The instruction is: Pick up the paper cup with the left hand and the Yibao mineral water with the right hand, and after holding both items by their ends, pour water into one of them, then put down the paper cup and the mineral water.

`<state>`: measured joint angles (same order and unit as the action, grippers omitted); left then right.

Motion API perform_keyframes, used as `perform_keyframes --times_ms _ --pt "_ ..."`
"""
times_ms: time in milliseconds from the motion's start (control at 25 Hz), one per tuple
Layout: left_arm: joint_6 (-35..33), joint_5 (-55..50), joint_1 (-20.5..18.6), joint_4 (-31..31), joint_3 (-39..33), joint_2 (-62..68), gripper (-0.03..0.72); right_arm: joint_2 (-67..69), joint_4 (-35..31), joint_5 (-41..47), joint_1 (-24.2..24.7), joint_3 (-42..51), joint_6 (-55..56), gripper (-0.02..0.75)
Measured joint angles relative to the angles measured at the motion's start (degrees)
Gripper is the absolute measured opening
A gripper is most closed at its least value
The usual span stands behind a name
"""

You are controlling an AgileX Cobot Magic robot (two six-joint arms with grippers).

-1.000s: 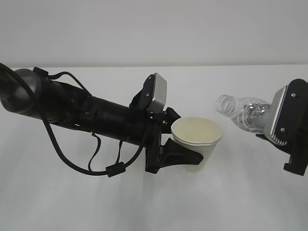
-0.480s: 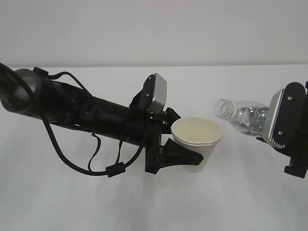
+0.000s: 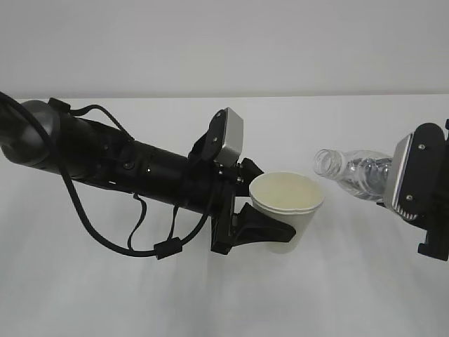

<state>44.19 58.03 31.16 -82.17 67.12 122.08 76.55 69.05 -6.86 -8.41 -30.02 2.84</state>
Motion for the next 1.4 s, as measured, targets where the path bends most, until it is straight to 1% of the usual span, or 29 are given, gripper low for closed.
perform_keyframes --times_ms 960,1400 --pt "0.6 1.0 0.0 -0.5 0.0 0.0 0.487 0.0 2.5 1.7 -0.1 0.0 0.0 0.432" --pt "0.6 1.2 0.6 -0.8 0.8 0.1 0.486 0.0 3.0 1.9 -0.2 0.0 0.0 0.432"
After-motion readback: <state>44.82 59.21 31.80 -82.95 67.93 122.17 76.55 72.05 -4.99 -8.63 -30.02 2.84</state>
